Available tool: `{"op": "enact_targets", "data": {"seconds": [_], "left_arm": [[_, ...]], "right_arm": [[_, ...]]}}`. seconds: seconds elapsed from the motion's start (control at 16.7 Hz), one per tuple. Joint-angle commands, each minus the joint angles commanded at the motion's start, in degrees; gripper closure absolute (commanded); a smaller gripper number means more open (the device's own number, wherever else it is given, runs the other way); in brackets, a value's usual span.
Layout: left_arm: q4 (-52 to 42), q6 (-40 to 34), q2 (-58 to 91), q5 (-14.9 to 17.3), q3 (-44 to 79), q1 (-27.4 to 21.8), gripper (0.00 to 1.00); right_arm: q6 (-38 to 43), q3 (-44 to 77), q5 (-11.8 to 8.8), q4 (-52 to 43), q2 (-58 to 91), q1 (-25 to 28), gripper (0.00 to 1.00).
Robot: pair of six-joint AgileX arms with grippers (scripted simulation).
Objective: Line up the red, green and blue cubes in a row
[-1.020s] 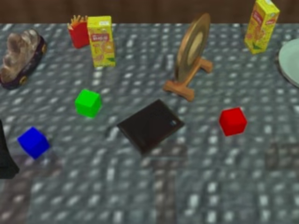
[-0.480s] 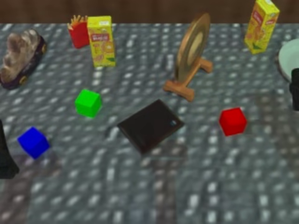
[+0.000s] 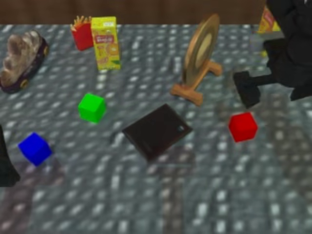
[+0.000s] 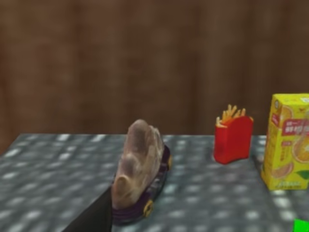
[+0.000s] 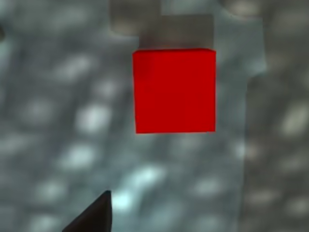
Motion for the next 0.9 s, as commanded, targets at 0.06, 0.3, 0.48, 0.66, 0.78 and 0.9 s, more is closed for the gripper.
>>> {"op": "enact_targets", "data": {"seconds": [0.06,0.3,0.48,0.66,0.78,0.9], "left_arm": [[0.00,0.00,0.00,0.00,0.00,0.00,0.00],[0.00,0.00,0.00,0.00,0.00,0.00,0.00],[0.00,0.00,0.00,0.00,0.00,0.00,0.00],[0.00,0.00,0.00,0.00,0.00,0.00,0.00],[0.00,0.00,0.00,0.00,0.00,0.00,0.00],[0.00,0.00,0.00,0.00,0.00,0.00,0.00]], "right_arm": [[0.22,3.34,-0.02,-1.93,3.90,0.64,0.00],[0.82,12.84,-0.08,-7.10,14.71,2.44,0.00],[0.94,14.94,-0.09,-8.12,16.69,2.83,0.00],[0.94,14.94,-0.09,-8.12,16.69,2.83,0.00],[0.88,14.63,-0.10,-7.82,16.63,2.55,0.00],[0.82,13.16,-0.08,-5.70,17.53,2.67,0.00]]}}
